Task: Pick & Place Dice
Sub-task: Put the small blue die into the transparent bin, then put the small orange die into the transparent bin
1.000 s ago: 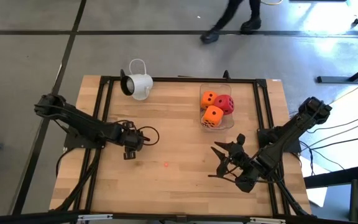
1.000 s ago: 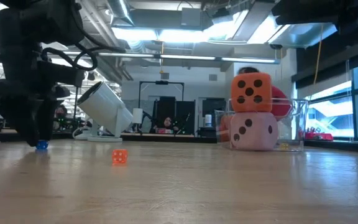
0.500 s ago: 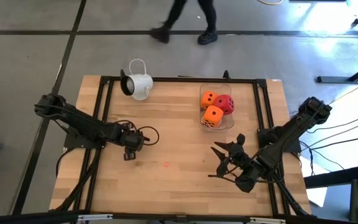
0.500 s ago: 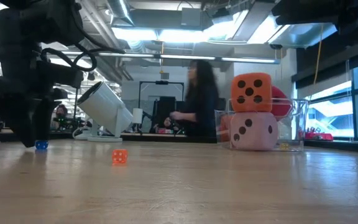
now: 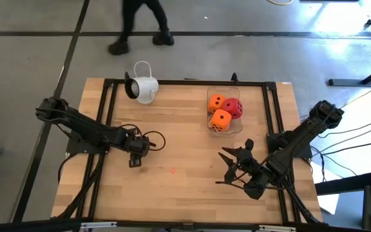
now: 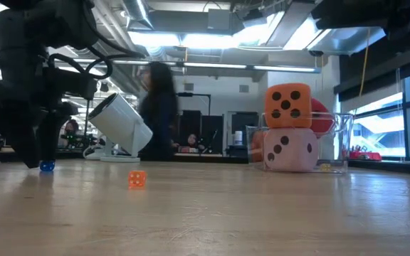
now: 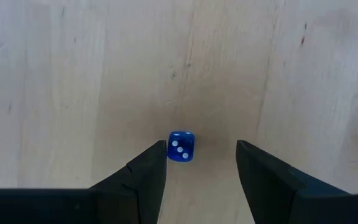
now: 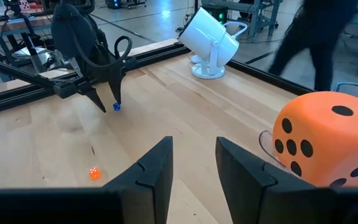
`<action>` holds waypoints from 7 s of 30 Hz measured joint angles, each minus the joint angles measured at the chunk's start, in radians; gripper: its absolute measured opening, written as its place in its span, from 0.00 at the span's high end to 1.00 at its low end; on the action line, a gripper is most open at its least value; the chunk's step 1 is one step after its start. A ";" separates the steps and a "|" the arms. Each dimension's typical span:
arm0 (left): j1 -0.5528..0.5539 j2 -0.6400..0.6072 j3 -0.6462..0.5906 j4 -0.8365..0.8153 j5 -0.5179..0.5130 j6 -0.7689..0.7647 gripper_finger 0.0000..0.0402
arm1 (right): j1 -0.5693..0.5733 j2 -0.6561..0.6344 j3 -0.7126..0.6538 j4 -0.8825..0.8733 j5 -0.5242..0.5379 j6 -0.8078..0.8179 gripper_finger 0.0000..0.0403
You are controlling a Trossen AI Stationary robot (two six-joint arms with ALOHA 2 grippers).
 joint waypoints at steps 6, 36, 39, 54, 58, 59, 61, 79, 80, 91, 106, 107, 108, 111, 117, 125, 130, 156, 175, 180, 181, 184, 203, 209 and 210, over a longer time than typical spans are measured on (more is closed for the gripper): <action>0.000 0.000 0.000 0.000 -0.009 0.002 0.54 | 0.000 0.000 0.000 0.000 -0.008 0.000 0.70; 0.018 -0.001 -0.072 0.113 0.033 -0.002 0.80 | 0.000 0.000 0.000 0.004 -0.011 0.006 0.70; 0.018 -0.001 -0.072 0.113 0.032 -0.006 0.88 | 0.000 0.000 0.000 0.004 -0.011 0.006 0.70; 0.016 0.002 -0.004 0.193 0.014 -0.035 0.95 | 0.024 -0.004 0.056 0.037 0.055 -0.042 0.70; 0.016 0.002 0.039 0.253 -0.014 0.022 0.95 | 0.061 -0.004 0.126 0.038 0.106 -0.147 0.70; 0.016 0.002 0.053 0.280 -0.034 0.044 0.94 | 0.070 -0.004 0.140 0.038 0.118 -0.173 0.70; 0.016 0.002 0.075 0.319 -0.088 0.093 0.94 | 0.087 -0.004 0.169 0.039 0.147 -0.211 0.70; 0.382 0.003 0.122 1.009 -0.169 0.515 0.94 | 0.102 -0.005 0.188 0.027 0.258 -0.330 0.70; 0.412 0.010 0.122 1.051 -0.124 0.514 0.94 | 0.100 -0.005 0.188 0.026 0.262 -0.335 0.70; 0.634 0.287 0.177 1.345 0.165 0.489 0.94 | 0.050 -0.005 0.188 0.027 0.286 -0.332 0.70; 0.635 0.700 0.486 1.348 0.340 0.448 0.94 | -0.031 -0.005 0.188 0.029 0.278 -0.334 0.70; 0.632 0.707 0.491 1.348 0.340 0.446 0.94 | -0.032 -0.005 0.188 0.027 0.277 -0.337 0.70; 0.630 0.712 0.493 1.349 0.340 0.446 0.94 | -0.034 -0.005 0.188 0.026 0.277 -0.342 0.70; 0.621 0.722 0.497 1.354 0.340 0.447 0.94 | -0.035 -0.005 0.188 0.026 0.277 -0.356 0.70; 0.611 0.728 0.497 1.364 0.336 0.455 0.90 | -0.037 -0.005 0.188 0.026 0.277 -0.359 0.70; 0.602 0.728 0.497 1.395 0.328 0.454 0.85 | -0.037 -0.005 0.188 0.026 0.277 -0.360 0.70; 0.587 0.728 0.497 1.394 0.327 0.478 0.84 | -0.037 -0.005 0.188 0.026 0.277 -0.359 0.70; 0.579 0.728 0.497 1.398 0.325 0.465 0.73 | -0.037 -0.005 0.188 0.027 0.255 -0.356 0.70; 0.593 0.595 0.495 1.117 0.328 0.489 0.68 | -0.037 -0.005 0.188 0.031 0.247 -0.356 0.70; 0.593 0.448 0.496 0.855 0.333 0.491 0.68 | -0.037 -0.005 0.188 0.024 0.207 -0.356 0.70; 0.593 0.418 0.496 0.805 0.333 0.491 0.68 | -0.037 -0.005 0.188 0.022 0.201 -0.356 0.70; 0.580 0.329 0.496 0.650 0.340 0.490 0.68 | -0.037 -0.005 0.188 0.004 0.197 -0.329 0.70; 0.340 0.151 0.496 0.198 0.332 0.368 0.69 | -0.021 -0.005 0.188 -0.368 0.193 0.082 0.70; 0.286 0.151 0.440 0.216 0.302 0.307 0.69 | -0.021 -0.005 0.188 -0.417 0.157 0.132 0.70; 0.275 0.151 0.426 0.221 0.275 0.295 0.69 | -0.021 -0.005 0.188 -0.422 0.151 0.139 0.70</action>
